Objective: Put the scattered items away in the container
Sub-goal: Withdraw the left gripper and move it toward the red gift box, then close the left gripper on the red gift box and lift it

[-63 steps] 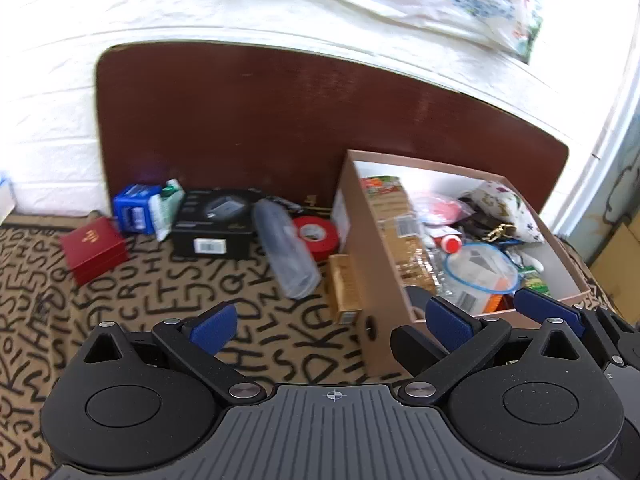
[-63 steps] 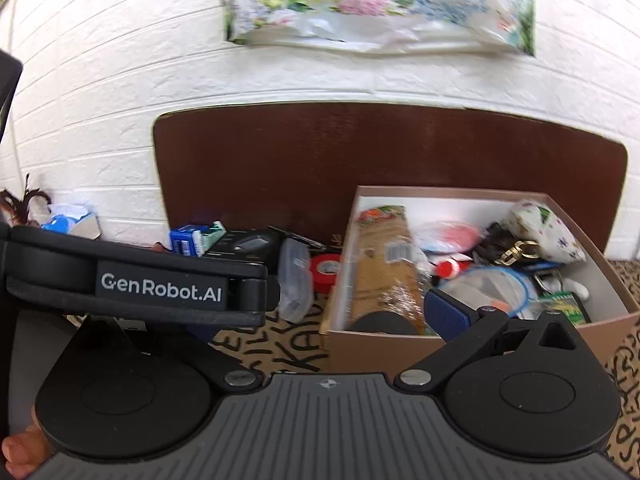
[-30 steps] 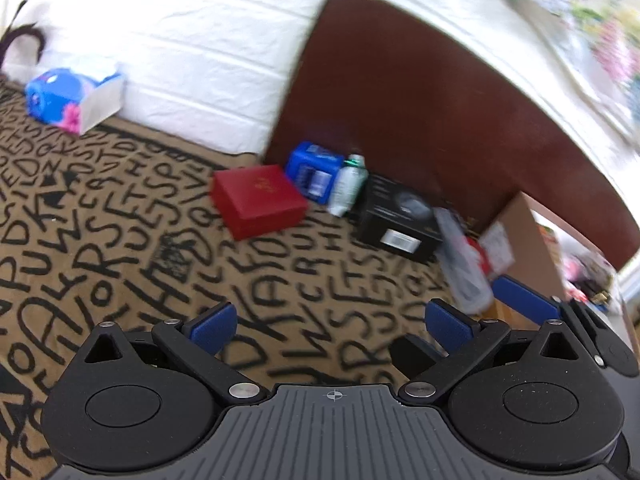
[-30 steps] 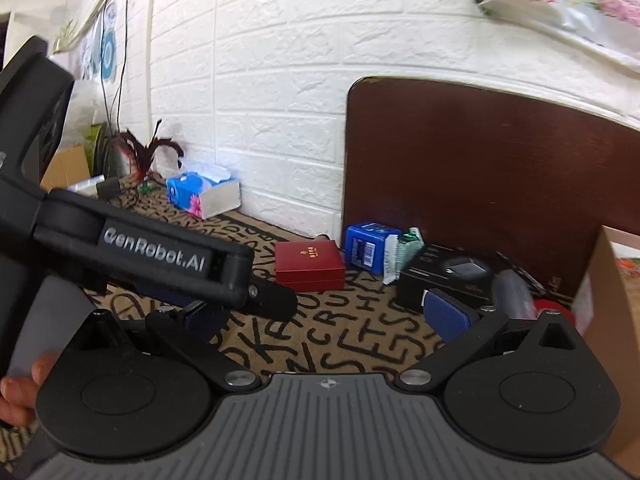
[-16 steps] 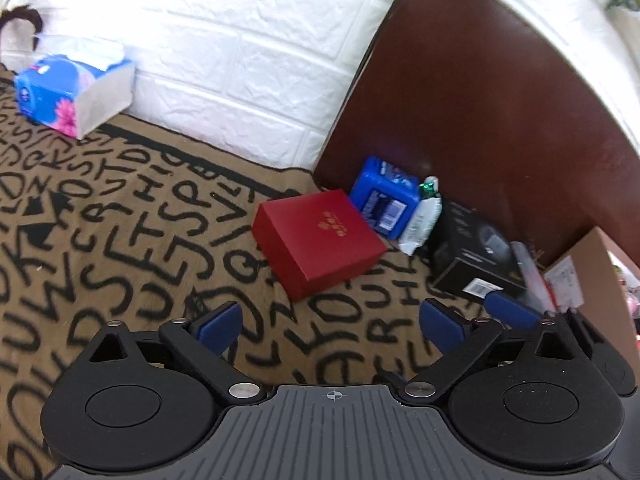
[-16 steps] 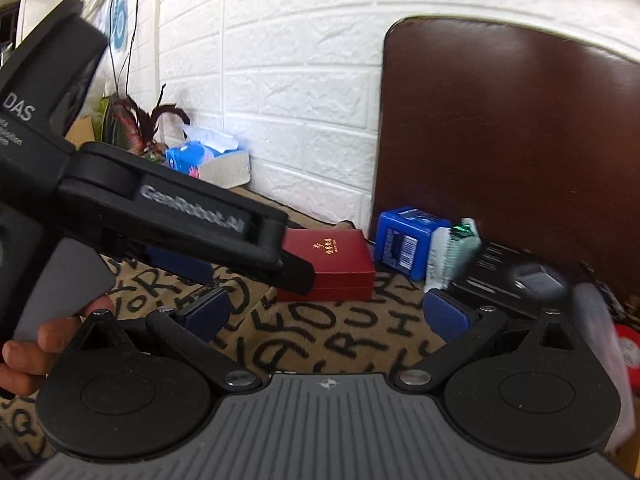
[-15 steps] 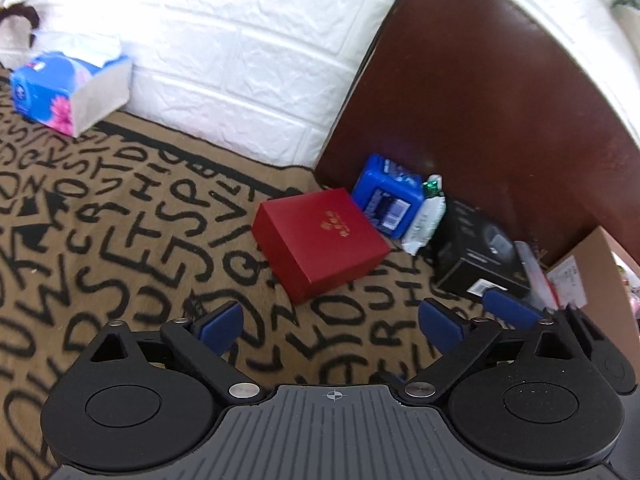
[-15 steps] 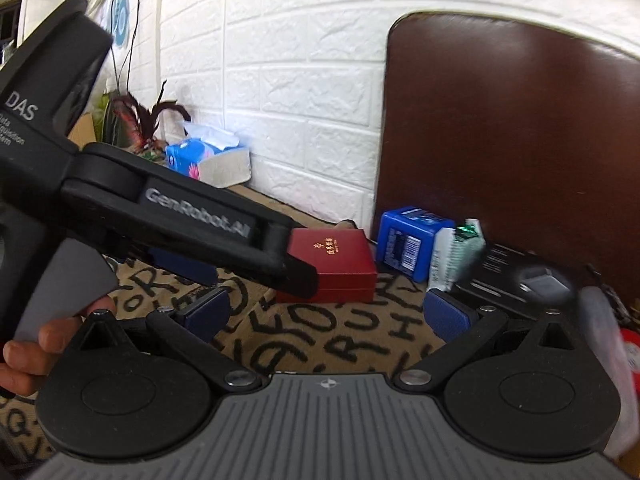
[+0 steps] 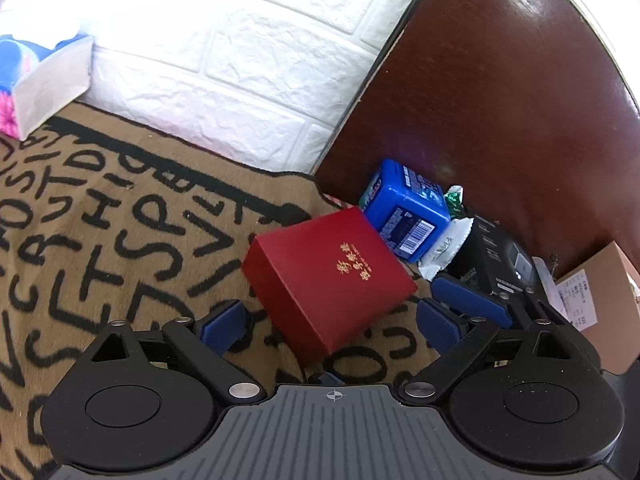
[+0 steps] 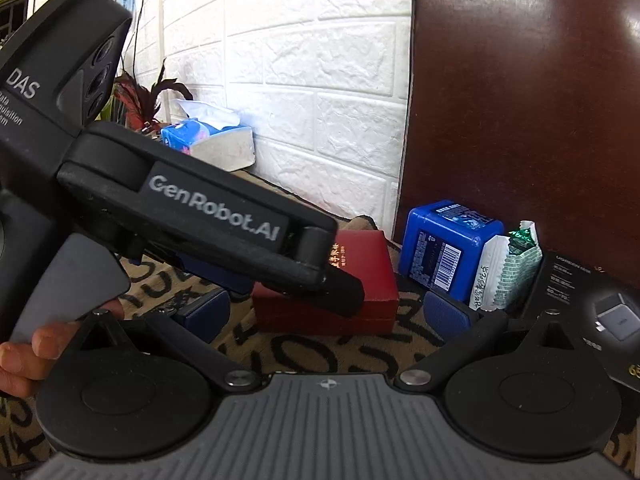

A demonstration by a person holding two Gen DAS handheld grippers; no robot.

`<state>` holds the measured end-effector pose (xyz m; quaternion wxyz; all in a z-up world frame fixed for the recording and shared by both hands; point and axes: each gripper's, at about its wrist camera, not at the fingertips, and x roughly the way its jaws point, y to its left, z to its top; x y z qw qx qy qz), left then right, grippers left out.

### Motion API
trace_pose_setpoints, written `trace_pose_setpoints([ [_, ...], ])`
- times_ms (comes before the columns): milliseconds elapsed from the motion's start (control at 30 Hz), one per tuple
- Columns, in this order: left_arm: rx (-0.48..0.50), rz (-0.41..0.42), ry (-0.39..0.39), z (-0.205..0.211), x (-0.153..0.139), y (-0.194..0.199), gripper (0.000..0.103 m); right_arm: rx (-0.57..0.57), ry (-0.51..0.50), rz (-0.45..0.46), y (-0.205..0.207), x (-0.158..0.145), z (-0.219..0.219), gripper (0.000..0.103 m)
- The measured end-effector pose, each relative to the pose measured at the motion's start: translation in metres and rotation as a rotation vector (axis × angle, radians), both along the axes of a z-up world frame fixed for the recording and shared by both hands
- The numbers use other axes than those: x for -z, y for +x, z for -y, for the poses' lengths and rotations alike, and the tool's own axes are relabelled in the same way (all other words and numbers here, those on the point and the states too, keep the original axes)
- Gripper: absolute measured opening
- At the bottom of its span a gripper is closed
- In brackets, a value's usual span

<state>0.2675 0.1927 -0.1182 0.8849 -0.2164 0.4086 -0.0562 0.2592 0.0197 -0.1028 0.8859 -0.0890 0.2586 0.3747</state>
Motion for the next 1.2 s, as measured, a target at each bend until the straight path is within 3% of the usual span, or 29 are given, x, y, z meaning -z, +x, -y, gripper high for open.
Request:
trace_pose_setpoints([
  [233,0.046,0.017,0.082,0.004,0.003,0.011,0.098,-0.019,-0.013,-0.025,0.011,0.007,-0.008,0.102],
  [300,0.051,0.023,0.101,0.006,0.003,0.012,0.091,-0.027,-0.011,-0.022,0.011,0.007,-0.007,0.101],
  [433,0.045,0.021,0.110,0.007,0.003,0.012,0.088,-0.009,-0.009,-0.026,0.011,0.007,-0.005,0.085],
  [667,0.037,0.004,0.098,0.017,-0.001,-0.003,0.083,0.016,-0.032,-0.009,-0.004,0.004,-0.001,0.084],
  [933,0.070,-0.011,0.081,0.051,-0.003,-0.049,0.082,0.062,-0.030,-0.023,-0.057,-0.001,0.034,0.084],
  [1200,0.113,-0.031,-0.019,0.090,0.003,-0.115,0.079,0.121,-0.085,0.002,-0.132,-0.006,0.076,0.084],
])
